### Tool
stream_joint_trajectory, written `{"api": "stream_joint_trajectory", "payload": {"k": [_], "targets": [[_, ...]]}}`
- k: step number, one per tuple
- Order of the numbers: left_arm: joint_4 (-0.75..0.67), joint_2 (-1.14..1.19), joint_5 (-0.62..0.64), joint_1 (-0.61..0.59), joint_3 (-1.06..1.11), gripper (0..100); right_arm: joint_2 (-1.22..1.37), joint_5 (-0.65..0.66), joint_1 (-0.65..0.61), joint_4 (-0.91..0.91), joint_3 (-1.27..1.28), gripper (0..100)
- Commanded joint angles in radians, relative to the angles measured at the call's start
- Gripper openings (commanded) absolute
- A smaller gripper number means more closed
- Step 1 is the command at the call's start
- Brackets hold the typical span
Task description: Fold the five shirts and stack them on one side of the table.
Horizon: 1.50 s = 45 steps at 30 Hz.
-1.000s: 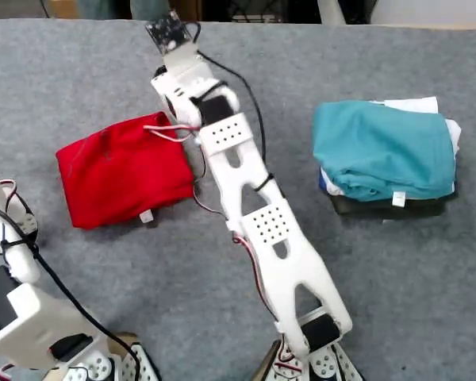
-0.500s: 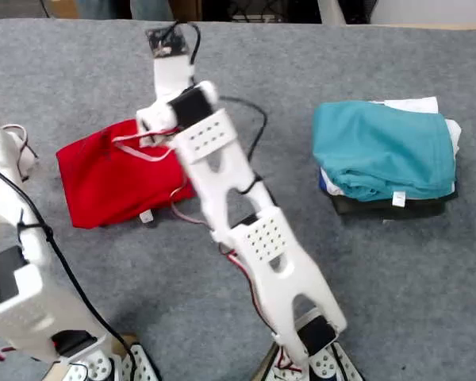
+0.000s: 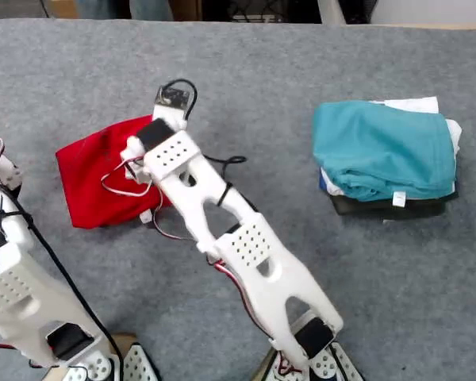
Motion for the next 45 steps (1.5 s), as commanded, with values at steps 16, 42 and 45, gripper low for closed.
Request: {"api": "stream_joint_trajectory", "payload": {"k": [16, 42, 45], "targets": [[0.025, -0.015, -0.040, -0.008, -0.038, 3, 0.077, 0.170, 0.034, 0.169, -0.269, 1.2], [0.025, -0.020, -0.040, -0.002, -0.038, 3, -0.679, 0.654, 0.841, 0.169, 0.180, 1.4], [0.028, -0.021, -0.038, -0.001, -0.038, 3, -0.723, 0.706, 0.970, 0.169, 0.179, 1.5]]}}
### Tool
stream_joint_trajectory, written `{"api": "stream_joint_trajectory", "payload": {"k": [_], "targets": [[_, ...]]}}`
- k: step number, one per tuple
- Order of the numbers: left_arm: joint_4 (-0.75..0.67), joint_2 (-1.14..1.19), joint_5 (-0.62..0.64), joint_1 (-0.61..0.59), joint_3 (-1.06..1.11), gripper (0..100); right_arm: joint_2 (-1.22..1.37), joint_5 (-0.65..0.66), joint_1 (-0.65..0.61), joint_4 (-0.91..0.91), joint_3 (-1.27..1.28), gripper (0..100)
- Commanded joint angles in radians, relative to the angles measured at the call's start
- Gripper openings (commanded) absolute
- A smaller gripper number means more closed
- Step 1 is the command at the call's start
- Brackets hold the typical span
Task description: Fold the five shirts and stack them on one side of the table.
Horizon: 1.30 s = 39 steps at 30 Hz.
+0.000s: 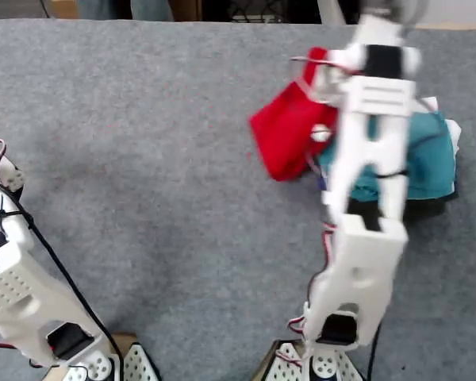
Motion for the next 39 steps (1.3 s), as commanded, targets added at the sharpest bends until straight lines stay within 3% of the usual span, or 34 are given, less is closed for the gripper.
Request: {"api": "stream_joint_trajectory", "payload": {"k": [1, 9, 17, 21, 24, 27, 32, 35, 39], "targets": [[0.026, -0.021, -0.005, 0.002, -0.042, 3, -0.122, 0.064, 0.155, 0.003, 0.004, 1.5], [0.057, -0.021, -0.005, 0.041, -0.047, 3, -0.159, 0.118, 0.394, 0.003, 0.012, 1.5], [0.058, -0.021, -0.008, 0.079, -0.047, 3, -0.160, 0.206, 0.442, 0.003, 0.186, 3.0], [0.092, -0.023, -0.038, 0.151, -0.064, 3, -0.170, 0.221, 0.442, 0.005, 0.275, 26.4], [0.147, -0.069, -0.086, 0.220, -0.079, 3, -0.222, 0.302, 0.443, 0.006, 0.283, 42.6], [0.155, -0.183, -0.094, 0.278, -0.018, 3, -0.348, 0.330, 0.439, 0.006, 0.302, 35.5], [0.089, -0.496, -0.095, 0.407, 0.277, 3, -0.625, 0.448, 0.413, 0.005, 0.501, 0.4], [0.044, -0.726, -0.143, 0.507, 0.506, 3, -0.805, 0.479, 0.419, 0.005, 0.693, 8.1], [0.037, -1.040, -0.307, 0.633, 0.783, 3, -1.050, 0.480, 0.397, -0.003, 0.952, 1.6]]}}
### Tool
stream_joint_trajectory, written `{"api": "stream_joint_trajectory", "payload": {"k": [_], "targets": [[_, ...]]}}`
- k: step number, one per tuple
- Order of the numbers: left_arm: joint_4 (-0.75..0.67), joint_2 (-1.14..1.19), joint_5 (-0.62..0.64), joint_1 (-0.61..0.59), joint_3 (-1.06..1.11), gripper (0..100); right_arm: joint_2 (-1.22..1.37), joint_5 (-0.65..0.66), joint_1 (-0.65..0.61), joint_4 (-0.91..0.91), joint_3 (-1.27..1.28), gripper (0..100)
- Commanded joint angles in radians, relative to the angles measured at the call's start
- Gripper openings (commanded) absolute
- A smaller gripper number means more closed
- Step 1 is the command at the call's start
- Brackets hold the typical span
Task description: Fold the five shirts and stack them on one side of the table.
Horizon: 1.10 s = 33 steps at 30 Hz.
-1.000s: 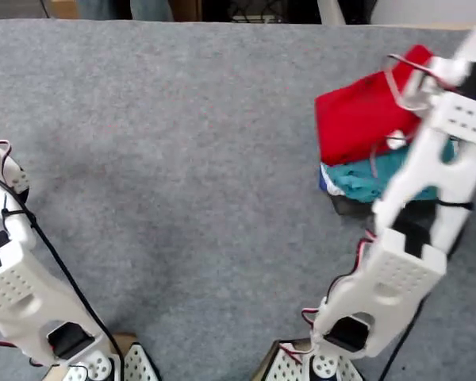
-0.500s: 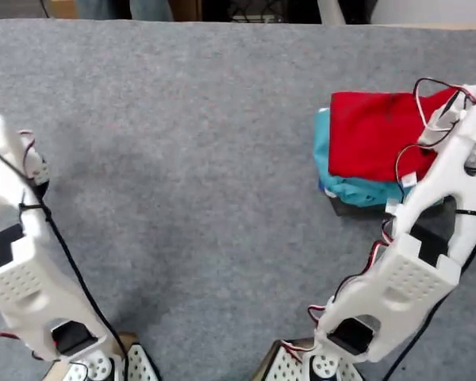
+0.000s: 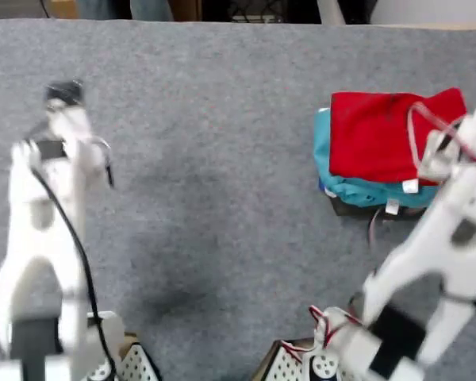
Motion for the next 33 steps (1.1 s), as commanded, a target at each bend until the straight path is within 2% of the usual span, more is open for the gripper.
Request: {"api": "stream_joint_trajectory", "payload": {"k": [1, 5, 12, 15, 18, 23, 28, 33], "targets": [[-0.020, -0.331, -0.163, 0.091, 0.251, 3, -0.259, 0.009, -0.058, -0.017, 0.223, 1.2], [-0.023, -0.629, -0.288, 0.128, 0.467, 3, -0.518, 0.009, -0.127, -0.140, 0.561, 1.4], [-0.023, -1.076, -0.371, 0.133, 0.733, 3, -0.955, 0.000, -0.338, -0.546, 1.296, 1.4], [-0.023, -1.240, -0.400, 0.133, 0.848, 3, -1.153, -0.002, -0.450, -0.583, 1.497, 1.4], [-0.023, -1.398, -0.413, 0.124, 0.921, 3, -1.333, -0.014, -0.511, -0.603, 1.664, 1.4], [-0.063, -1.370, -0.413, 0.124, 1.004, 3, -1.587, -0.117, -0.540, -0.578, 1.833, 1.5], [-0.080, -1.370, -0.413, 0.131, 1.147, 3, -1.557, -0.157, -0.535, -0.571, 1.876, 1.5], [-0.072, -1.370, -0.411, 0.133, 1.184, 3, -1.572, -0.170, -0.535, -0.560, 1.902, 1.5]]}}
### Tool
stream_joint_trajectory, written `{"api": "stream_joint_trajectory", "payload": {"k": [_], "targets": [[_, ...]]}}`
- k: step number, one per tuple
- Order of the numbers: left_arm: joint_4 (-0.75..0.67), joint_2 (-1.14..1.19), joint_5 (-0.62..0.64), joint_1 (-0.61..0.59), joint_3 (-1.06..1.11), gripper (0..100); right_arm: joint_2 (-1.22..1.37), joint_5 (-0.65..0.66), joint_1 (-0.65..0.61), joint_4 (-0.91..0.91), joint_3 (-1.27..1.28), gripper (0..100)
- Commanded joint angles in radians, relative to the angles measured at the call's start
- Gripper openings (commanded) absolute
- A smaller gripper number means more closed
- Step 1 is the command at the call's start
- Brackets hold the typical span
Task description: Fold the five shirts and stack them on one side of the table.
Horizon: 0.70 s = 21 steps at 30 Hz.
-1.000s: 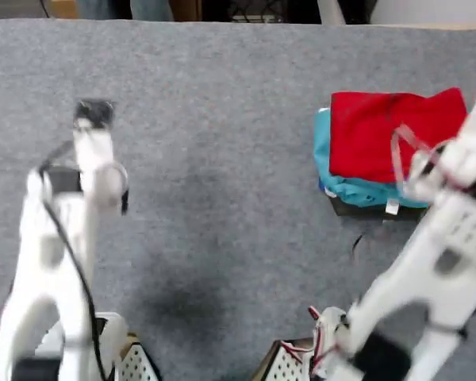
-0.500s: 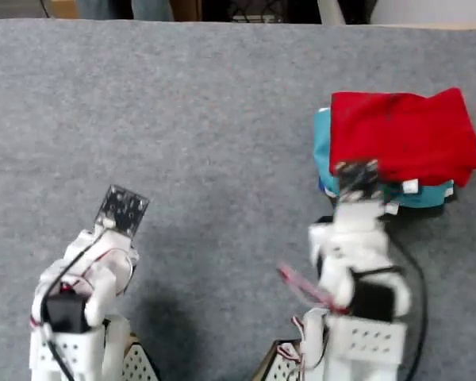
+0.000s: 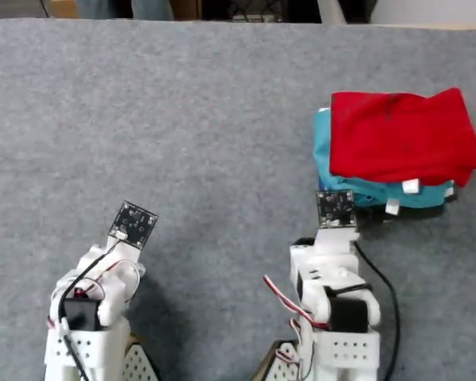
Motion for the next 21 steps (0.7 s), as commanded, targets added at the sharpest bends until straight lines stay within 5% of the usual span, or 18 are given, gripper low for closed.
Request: {"api": "stream_joint_trajectory", "payload": {"k": [1, 21], "targets": [[-0.006, -0.002, -0.006, 0.001, 0.018, 3, -0.085, -0.011, -0.006, 0.017, 0.001, 1.5], [-0.005, 0.003, -0.005, 0.002, 0.018, 3, -0.087, -0.005, -0.008, 0.107, 0.001, 1.5]]}}
